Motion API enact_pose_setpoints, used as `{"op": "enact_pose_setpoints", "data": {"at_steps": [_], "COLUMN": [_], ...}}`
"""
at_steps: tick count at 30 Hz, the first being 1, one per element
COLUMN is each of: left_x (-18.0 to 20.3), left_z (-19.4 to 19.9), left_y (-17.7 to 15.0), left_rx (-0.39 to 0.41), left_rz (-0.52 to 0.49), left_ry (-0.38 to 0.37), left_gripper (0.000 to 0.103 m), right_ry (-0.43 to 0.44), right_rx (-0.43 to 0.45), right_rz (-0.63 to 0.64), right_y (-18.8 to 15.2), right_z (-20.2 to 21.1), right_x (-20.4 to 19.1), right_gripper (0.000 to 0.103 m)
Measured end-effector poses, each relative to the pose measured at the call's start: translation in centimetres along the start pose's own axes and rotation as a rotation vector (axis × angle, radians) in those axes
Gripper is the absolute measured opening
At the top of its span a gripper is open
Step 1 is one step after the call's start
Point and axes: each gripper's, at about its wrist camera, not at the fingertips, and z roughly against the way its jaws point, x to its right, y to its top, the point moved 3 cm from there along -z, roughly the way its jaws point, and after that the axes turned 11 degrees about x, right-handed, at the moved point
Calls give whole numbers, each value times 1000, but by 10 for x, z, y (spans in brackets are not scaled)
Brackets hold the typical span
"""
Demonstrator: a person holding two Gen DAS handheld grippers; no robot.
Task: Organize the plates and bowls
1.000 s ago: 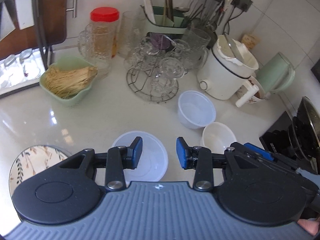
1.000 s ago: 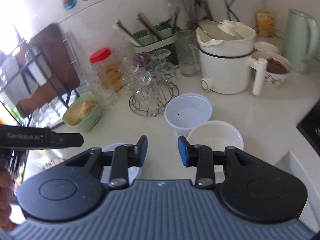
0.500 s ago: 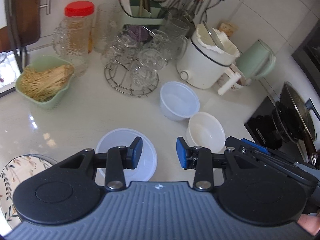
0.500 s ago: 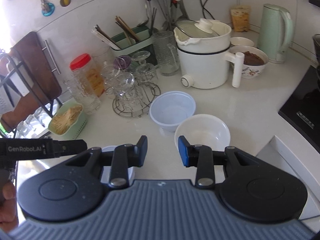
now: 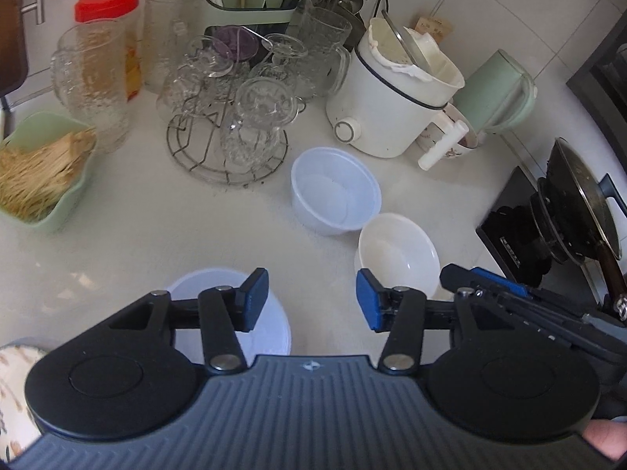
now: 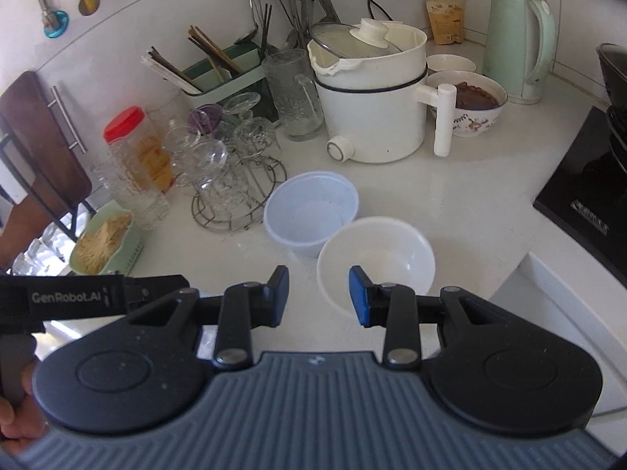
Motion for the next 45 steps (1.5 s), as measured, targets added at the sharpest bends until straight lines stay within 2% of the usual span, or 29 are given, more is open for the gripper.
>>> {"op": "enact_pose_setpoints", "data": {"at_steps": [11, 15, 25, 28, 29, 31, 34, 39, 45], "left_x": [6, 6, 10, 4, 2, -1, -8, -13, -14], "left_z": [-79, -109, -164, -175, -178, -181, -186, -188, -172], "left_y": [40, 48, 52, 49, 49, 51, 53, 54, 61], "left_rx": [-50, -83, -149, -176, -178, -164, -155, -143, -116], "left_rz": [58, 73, 32, 48, 55, 61, 83, 104, 108], "left_ry": [34, 47, 62, 77, 78, 89, 99, 102, 98], "left_gripper": [57, 57, 56, 47, 42, 24, 13, 11, 11], "right_ry": [28, 48, 73, 76, 83, 96, 104, 108, 116], "right_rx": [-76, -109, -192, -218, -226, -241, -278, -275, -246], "right_rz": [-5, -6, 29, 13, 1, -21, -54, -83, -112], "right_y": [33, 38, 39, 35, 35, 33, 28, 27, 38], "right_z": [-78, -107, -171, -183, -186, -191, -198, -200, -194], "right_x": [31, 37, 43, 46, 47, 48, 48, 49, 48], "right_gripper": [37, 37, 36, 36, 36, 31, 21, 20, 20]}}
